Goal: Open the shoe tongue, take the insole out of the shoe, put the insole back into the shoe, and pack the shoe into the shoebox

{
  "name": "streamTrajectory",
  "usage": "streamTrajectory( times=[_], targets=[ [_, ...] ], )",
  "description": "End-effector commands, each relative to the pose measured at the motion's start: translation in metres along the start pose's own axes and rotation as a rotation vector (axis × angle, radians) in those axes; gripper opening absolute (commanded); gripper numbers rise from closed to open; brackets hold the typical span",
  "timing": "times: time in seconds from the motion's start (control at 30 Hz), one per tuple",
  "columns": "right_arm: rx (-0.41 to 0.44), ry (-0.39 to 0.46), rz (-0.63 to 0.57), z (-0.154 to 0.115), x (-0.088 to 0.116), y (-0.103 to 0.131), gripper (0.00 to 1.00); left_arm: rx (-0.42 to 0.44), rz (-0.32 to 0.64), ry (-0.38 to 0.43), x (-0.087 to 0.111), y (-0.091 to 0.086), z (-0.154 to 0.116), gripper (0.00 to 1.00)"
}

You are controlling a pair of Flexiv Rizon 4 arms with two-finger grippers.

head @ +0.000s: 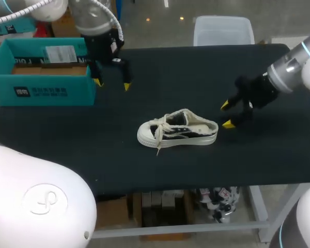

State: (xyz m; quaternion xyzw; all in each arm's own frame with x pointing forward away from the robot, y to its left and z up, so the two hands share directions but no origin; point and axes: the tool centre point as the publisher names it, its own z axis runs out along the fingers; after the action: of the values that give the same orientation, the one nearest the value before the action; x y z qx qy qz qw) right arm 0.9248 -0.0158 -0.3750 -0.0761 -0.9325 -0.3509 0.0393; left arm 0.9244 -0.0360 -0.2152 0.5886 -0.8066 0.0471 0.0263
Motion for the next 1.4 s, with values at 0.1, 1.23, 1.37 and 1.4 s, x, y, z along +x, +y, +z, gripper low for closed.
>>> streamTrajectory(
  times=[0.1,1.23,1.37,1.4],
  targets=[
    [-0.021,0.061,0.009,0.012,0.005,-0.004,1.0,0.029,-0.028,-0.049,0.018,0.004,0.006,1.0],
    [-0.179,0.033,-0.012,0.073,0.035,0.012,1.0,-0.028,-0.001,-0.042,0.039,-0.003,0.032,1.0],
    [-0.181,0.002,0.007,0.073,0.032,0.011,1.0,-0.035,0.009,-0.042,0.04,-0.002,0.033,1.0],
    [-0.193,0.0,0.0,0.072,0.031,0.011,1.0,-0.036,0.009,-0.044,0.04,-0.002,0.033,1.0]
  ],
)
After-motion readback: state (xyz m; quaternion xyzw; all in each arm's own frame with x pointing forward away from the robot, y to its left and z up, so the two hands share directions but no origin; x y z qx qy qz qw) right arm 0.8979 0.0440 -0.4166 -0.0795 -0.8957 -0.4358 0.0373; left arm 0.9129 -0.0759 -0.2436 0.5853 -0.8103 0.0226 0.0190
